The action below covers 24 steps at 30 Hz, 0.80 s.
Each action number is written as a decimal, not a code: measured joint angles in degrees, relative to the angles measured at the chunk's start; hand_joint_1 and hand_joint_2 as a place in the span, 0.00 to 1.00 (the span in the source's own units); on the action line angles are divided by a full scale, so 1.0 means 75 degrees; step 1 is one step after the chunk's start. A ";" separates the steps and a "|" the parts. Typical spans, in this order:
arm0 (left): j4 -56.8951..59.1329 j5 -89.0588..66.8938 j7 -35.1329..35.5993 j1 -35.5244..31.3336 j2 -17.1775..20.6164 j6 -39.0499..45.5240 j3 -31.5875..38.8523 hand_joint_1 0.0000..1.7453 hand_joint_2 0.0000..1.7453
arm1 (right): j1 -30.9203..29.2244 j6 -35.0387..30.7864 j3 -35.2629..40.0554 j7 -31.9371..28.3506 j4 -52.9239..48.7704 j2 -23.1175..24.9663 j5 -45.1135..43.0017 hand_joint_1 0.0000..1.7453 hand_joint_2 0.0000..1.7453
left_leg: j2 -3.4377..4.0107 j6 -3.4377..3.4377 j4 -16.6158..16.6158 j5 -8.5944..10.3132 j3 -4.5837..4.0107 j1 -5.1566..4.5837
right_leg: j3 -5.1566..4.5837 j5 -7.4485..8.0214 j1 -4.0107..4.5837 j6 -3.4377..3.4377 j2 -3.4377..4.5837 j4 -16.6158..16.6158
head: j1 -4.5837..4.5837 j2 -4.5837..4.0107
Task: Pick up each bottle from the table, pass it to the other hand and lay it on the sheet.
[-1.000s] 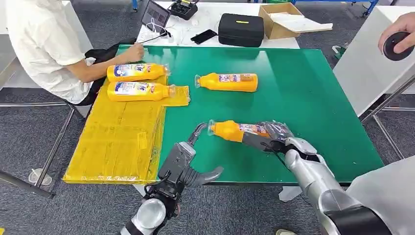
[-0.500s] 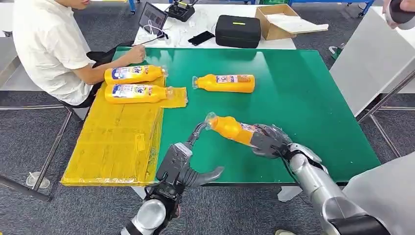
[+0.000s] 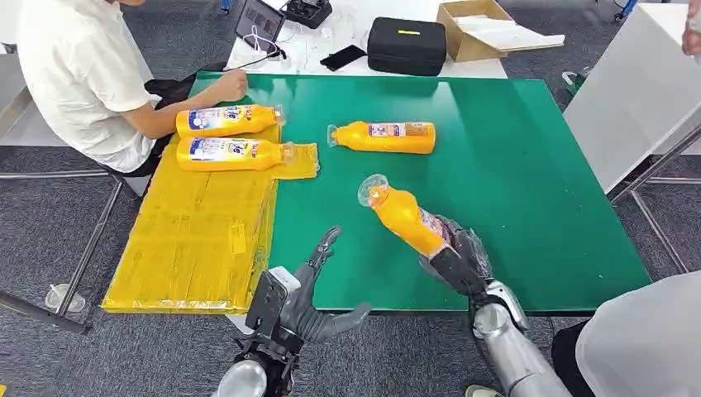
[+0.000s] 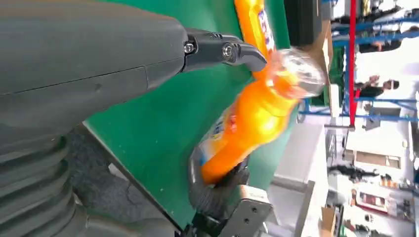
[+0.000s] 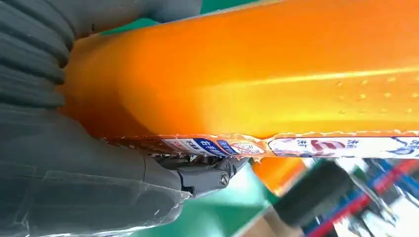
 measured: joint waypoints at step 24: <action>0.0227 0.2033 0.0227 -0.0827 -0.0437 0.0349 0.0259 0.00 1.00 | 0.0273 0.0259 0.1218 -0.0467 -0.1120 0.1268 -0.0775 1.00 1.00 | -0.0002 -0.0003 0.0000 0.0007 -0.0040 0.0000 | -0.0043 -0.0001 -0.0002 0.0000 -0.0007 0.0004 | 0.0000 0.0000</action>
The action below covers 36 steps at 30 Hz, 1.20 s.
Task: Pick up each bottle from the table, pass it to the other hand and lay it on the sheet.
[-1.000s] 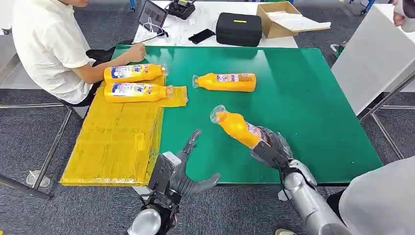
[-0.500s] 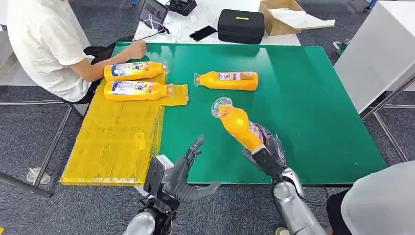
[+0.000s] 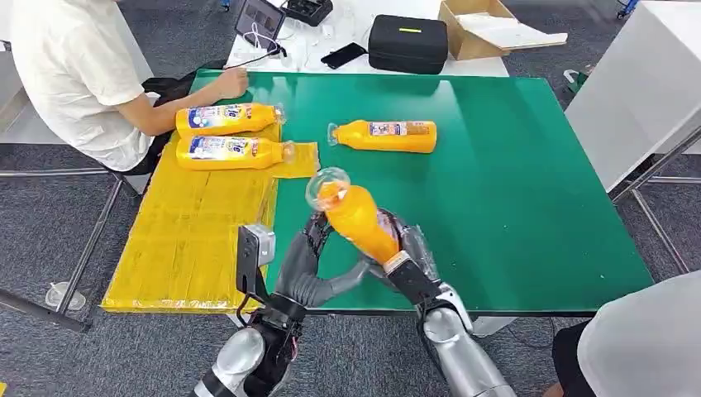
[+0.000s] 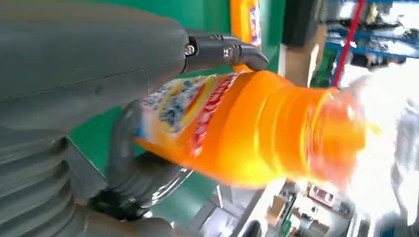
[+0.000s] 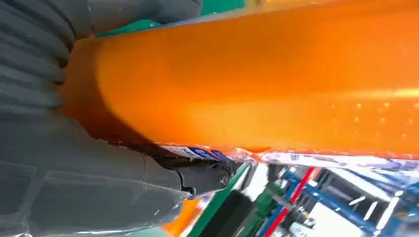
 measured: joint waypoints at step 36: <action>0.0131 0.0500 -0.0254 -0.0372 -0.0105 0.0563 0.0108 1.00 1.00 | -0.0389 0.0294 0.1321 0.0397 0.0113 0.0041 -0.0353 1.00 1.00 | 0.0000 0.0000 0.0000 0.0000 -0.0012 0.0000 | -0.0013 0.0000 -0.0001 0.0000 0.0000 -0.0001 | -0.0003 0.0000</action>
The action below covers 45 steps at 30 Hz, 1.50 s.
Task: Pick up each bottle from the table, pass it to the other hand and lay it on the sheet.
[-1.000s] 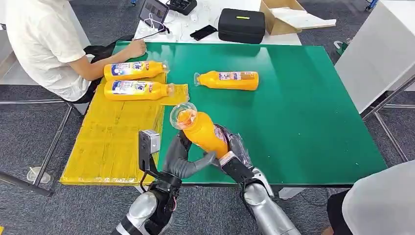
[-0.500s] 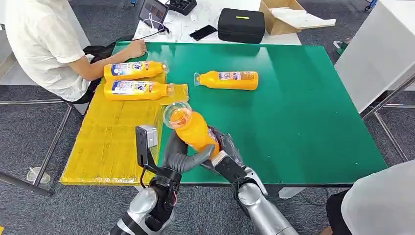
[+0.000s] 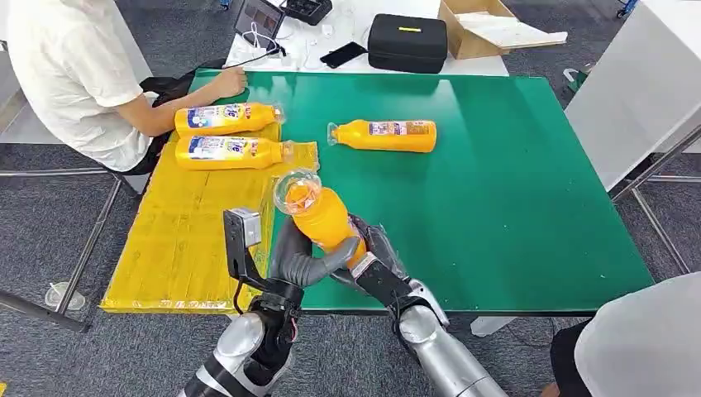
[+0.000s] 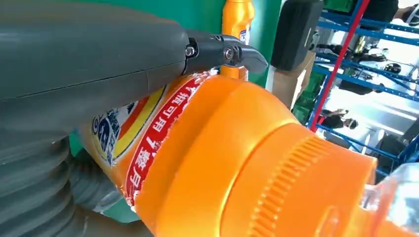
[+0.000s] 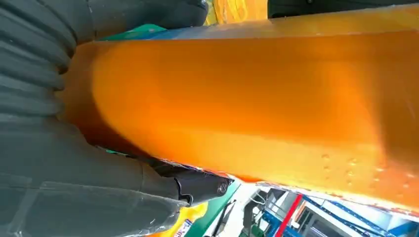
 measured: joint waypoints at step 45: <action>-0.0207 -0.1956 -0.0050 0.0114 0.0350 0.0843 0.0169 1.00 1.00 | 0.0686 -0.2184 -0.0586 -0.0849 -0.0158 0.0353 -0.0862 0.00 0.00 | 0.0000 0.0000 0.0000 0.0000 -0.0003 0.0000 | -0.0005 0.0000 0.0000 0.0000 0.0000 0.0001 | 0.0003 0.0000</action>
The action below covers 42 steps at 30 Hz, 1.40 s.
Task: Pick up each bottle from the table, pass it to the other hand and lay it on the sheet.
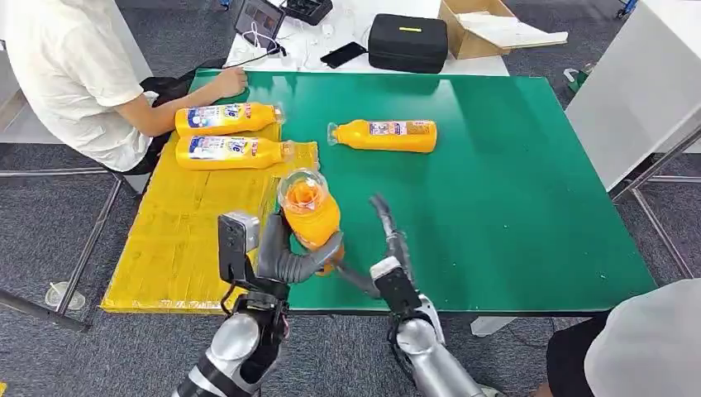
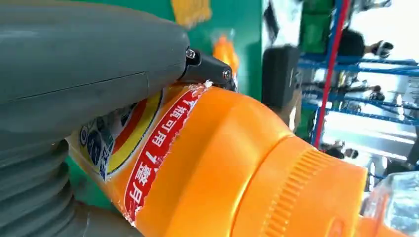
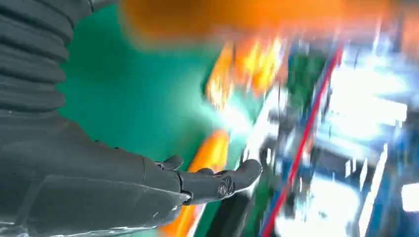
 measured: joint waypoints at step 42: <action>0.4005 -1.0094 0.2567 -0.1948 0.0982 0.0349 0.2489 1.00 1.00 | 0.1557 -0.0567 -0.1748 -0.0617 -0.3094 -0.0119 0.1241 0.00 1.00 | 0.0000 -0.0009 0.0000 0.0016 -0.0028 0.0002 | -0.0030 0.0002 0.0000 -0.0007 0.0000 0.0005 | 0.0000 0.0000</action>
